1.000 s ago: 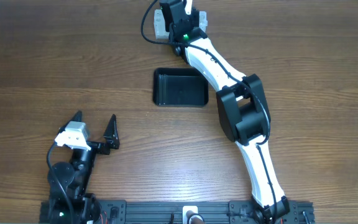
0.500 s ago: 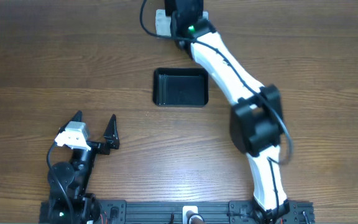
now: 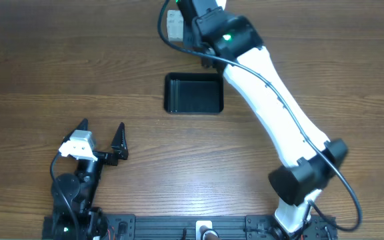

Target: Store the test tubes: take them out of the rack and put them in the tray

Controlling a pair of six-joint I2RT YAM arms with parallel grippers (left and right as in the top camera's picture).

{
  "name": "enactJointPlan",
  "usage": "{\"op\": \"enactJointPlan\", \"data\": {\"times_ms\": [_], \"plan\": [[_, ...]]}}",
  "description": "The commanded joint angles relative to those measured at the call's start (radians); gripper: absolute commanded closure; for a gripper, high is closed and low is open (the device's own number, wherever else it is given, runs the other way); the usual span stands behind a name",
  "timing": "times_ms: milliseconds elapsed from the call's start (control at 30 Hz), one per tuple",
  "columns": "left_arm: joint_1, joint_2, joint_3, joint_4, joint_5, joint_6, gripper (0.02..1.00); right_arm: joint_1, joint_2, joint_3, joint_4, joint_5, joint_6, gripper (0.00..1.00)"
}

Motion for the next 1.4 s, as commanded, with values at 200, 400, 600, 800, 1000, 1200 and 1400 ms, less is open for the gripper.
{"op": "enactJointPlan", "data": {"times_ms": [200, 400, 600, 800, 1000, 1200, 1400], "plan": [[0.005, -0.008, -0.005, -0.002, 0.013, 0.011, 0.018, -0.002, 0.142, -0.134, -0.007, -0.245, 0.138, 0.917], [0.005, -0.008, -0.005, -0.002, 0.013, 0.011, 0.018, -0.002, 0.206, -0.169, 0.033, -0.243, 0.157, 0.915], [0.005, -0.008, -0.005, -0.002, 0.013, 0.011, 0.018, -0.006, 0.253, -0.171, 0.05, -0.243, 0.16, 0.901], [0.005, -0.008, -0.005, -0.002, 0.013, 0.011, 0.018, -0.014, 0.298, -0.171, 0.05, -0.243, 0.16, 0.875], [0.005, -0.008, -0.005, -0.002, 0.013, 0.011, 0.018, -0.015, 0.328, -0.171, 0.056, -0.243, 0.16, 0.774], [0.005, -0.008, -0.005, -0.002, 0.013, 0.011, 0.018, -0.015, 0.323, -0.161, 0.06, -0.242, 0.139, 0.524], [0.005, -0.008, -0.005, -0.002, 0.013, 0.011, 0.018, -0.014, 0.206, -0.155, 0.061, -0.15, 0.081, 0.24]]}}
